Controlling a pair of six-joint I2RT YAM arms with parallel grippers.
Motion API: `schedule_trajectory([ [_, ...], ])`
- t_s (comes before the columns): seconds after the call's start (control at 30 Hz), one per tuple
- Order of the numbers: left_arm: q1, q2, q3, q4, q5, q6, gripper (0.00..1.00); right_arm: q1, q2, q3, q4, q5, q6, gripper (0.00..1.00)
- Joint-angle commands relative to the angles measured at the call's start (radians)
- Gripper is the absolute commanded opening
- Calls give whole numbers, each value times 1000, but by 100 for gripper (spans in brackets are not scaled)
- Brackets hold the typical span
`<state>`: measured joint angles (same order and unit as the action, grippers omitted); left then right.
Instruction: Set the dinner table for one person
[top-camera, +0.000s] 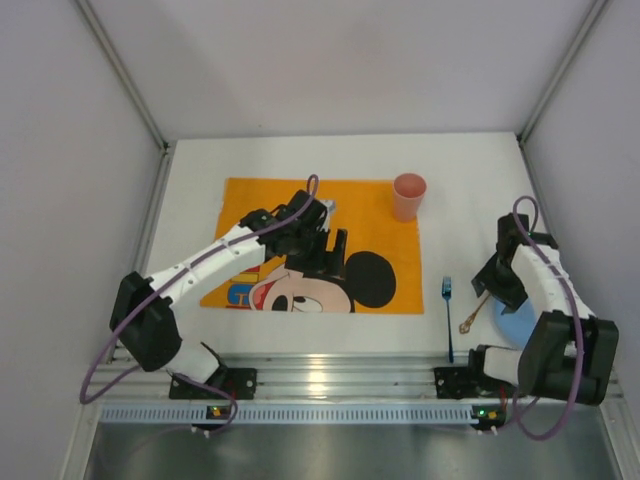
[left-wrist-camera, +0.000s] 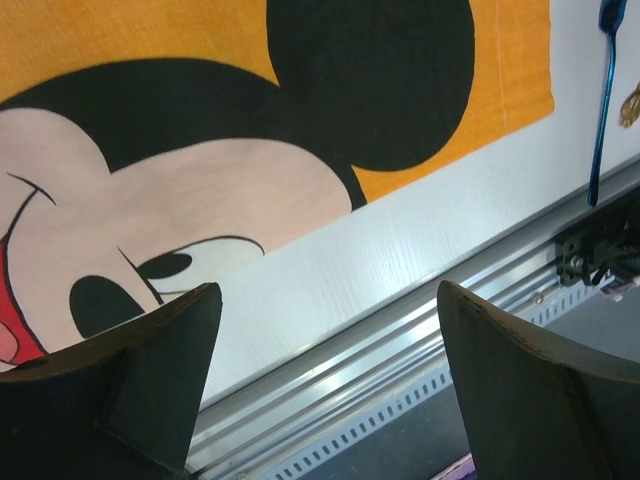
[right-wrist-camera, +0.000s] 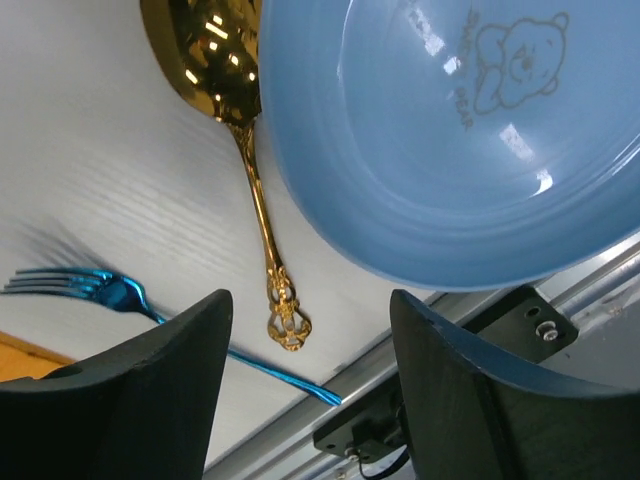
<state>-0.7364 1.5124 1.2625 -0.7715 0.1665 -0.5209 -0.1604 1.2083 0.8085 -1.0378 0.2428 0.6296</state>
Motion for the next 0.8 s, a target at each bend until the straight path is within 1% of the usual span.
schedule_trajectory([
  [0.0,3,-83,-46,14,11,22,94,-30,59,-12,130,61,25,65],
  [0.07,12,-106,-54,-5,2,38,94,-59,130,-12,153,73,33,64],
  [0.13,32,-127,-51,-32,-4,53,95,-77,166,-17,180,72,42,63],
  [0.2,54,-139,-48,-54,-7,74,94,-88,198,-25,205,78,44,59],
  [0.23,61,-142,-43,-60,-8,81,95,-91,209,-28,225,91,47,48],
  [0.27,75,-143,-41,-64,-7,91,95,-94,230,-37,238,95,45,42],
  [0.3,80,-144,-37,-74,-8,94,95,-97,246,-40,254,99,45,32],
  [0.4,91,-144,-28,-84,-16,102,95,-100,298,-49,272,98,48,11],
  [0.43,94,-144,-25,-86,-19,104,95,-100,307,-48,277,87,54,0],
  [0.53,95,-141,-25,-84,-18,101,95,-99,295,-34,265,79,58,0],
  [0.63,98,-126,-20,-83,-12,99,95,-97,251,30,207,93,35,0],
  [0.73,98,-107,-5,-77,-1,98,95,-96,199,132,133,96,12,0],
  [0.77,97,-95,0,-74,4,98,95,-90,165,188,118,93,6,0],
])
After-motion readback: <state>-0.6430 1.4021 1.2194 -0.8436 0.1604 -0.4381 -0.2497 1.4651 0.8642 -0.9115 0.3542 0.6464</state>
